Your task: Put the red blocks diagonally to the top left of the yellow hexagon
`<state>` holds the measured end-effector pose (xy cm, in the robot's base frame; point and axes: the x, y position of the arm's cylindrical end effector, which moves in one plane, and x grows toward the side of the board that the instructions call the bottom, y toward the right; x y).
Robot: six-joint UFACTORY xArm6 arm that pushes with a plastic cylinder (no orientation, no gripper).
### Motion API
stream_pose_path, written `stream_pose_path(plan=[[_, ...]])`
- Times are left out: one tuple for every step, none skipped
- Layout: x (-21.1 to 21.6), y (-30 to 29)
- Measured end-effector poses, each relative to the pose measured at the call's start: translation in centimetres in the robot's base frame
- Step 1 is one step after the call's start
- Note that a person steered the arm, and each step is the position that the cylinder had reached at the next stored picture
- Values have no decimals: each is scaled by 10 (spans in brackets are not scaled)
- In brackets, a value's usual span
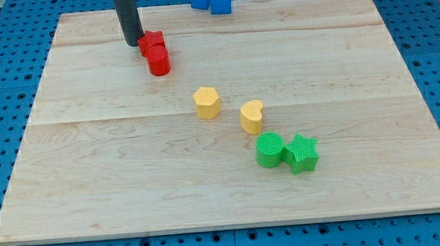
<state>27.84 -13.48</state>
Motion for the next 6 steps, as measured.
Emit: stream_pose_path(plan=[[-26,-15],[-30,19],[4,43],[49,43],[60,56],[60,69]])
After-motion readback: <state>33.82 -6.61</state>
